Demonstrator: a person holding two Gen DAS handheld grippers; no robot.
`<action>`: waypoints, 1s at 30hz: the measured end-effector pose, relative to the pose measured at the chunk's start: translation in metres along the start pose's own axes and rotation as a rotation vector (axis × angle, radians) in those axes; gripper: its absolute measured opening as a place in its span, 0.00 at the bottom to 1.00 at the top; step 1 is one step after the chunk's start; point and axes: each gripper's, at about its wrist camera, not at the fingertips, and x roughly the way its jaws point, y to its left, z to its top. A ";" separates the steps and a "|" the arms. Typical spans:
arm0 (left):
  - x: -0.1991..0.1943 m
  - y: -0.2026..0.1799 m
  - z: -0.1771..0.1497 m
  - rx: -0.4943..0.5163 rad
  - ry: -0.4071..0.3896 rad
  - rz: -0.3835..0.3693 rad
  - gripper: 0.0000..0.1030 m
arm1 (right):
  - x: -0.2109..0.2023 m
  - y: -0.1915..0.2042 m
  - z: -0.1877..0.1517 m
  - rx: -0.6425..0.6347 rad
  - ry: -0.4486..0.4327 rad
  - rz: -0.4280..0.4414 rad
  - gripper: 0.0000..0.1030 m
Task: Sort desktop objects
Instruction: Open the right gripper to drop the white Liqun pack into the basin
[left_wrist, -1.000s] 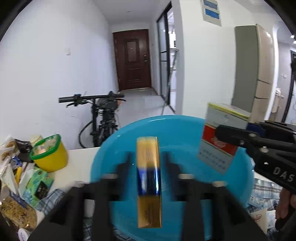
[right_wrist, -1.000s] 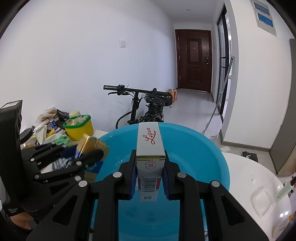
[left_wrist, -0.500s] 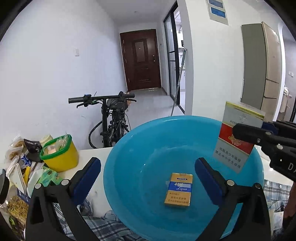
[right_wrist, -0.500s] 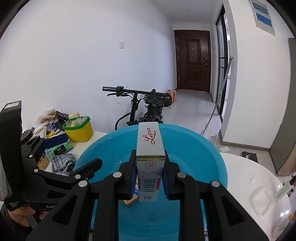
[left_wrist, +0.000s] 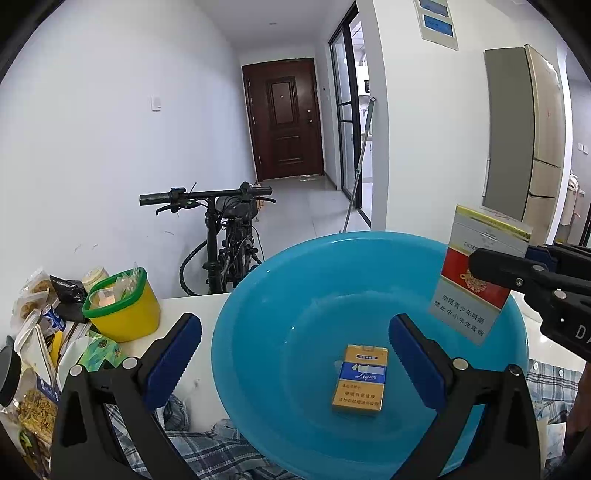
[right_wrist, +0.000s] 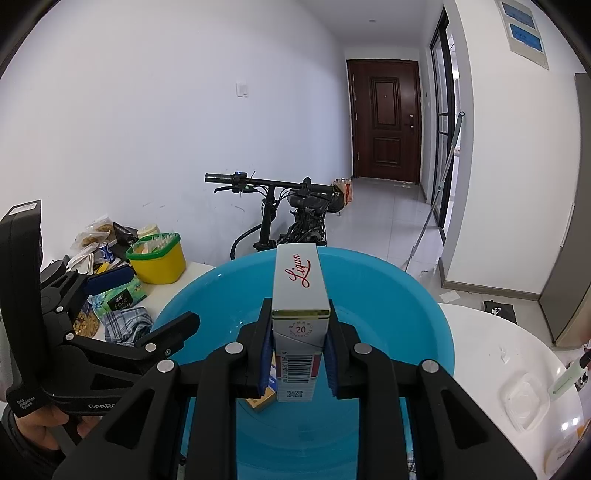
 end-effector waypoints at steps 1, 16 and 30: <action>-0.001 -0.001 0.000 0.001 -0.002 -0.001 1.00 | -0.001 -0.001 0.000 0.003 -0.002 -0.001 0.21; -0.010 -0.005 0.003 0.009 -0.004 0.004 1.00 | 0.001 -0.002 0.000 0.033 0.012 0.047 0.21; -0.014 -0.005 0.007 0.011 -0.015 0.004 1.00 | 0.002 0.006 0.000 0.013 0.005 0.031 0.21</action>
